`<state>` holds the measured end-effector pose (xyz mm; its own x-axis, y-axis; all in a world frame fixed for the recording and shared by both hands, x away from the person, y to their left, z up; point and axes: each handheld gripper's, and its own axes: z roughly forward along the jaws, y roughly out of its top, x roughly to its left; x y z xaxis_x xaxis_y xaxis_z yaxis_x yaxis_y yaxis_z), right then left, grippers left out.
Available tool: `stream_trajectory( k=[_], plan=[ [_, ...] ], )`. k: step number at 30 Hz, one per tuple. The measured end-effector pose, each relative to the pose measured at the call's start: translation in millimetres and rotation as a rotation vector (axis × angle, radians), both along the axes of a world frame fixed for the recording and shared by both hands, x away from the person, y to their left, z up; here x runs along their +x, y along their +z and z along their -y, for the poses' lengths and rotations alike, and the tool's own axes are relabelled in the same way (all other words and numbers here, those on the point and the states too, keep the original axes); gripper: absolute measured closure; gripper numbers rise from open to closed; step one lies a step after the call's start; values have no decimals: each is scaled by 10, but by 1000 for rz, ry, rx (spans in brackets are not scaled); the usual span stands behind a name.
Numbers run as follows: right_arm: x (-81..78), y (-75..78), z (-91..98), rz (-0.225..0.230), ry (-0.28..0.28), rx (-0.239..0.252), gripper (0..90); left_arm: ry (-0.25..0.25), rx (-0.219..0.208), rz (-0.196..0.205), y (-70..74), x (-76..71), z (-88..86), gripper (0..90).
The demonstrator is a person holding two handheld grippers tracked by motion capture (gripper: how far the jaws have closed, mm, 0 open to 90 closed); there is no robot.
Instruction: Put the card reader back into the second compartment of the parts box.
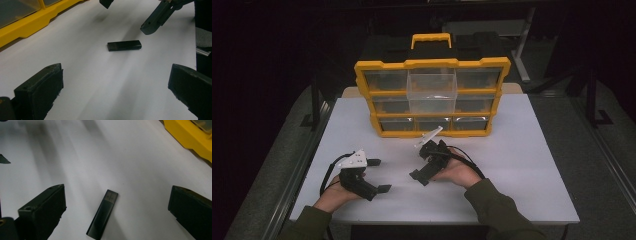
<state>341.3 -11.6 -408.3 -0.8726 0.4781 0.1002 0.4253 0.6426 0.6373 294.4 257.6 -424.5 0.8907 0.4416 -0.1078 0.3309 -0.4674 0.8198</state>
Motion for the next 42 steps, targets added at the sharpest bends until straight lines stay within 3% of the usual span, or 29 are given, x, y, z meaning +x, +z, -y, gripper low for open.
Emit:
stream_trajectory(
  k=[19,34,42],
  plan=[
    [-37,-61,-4,-16,6,-19,228,2,1,-7,-16,-4,5,0],
    [-73,-140,-25,-74,4,-50,464,10,0,-12,-19,-2,10,0],
    [-84,-186,-53,-92,15,-74,530,8,-2,-12,-23,-3,13,0]
  ],
)
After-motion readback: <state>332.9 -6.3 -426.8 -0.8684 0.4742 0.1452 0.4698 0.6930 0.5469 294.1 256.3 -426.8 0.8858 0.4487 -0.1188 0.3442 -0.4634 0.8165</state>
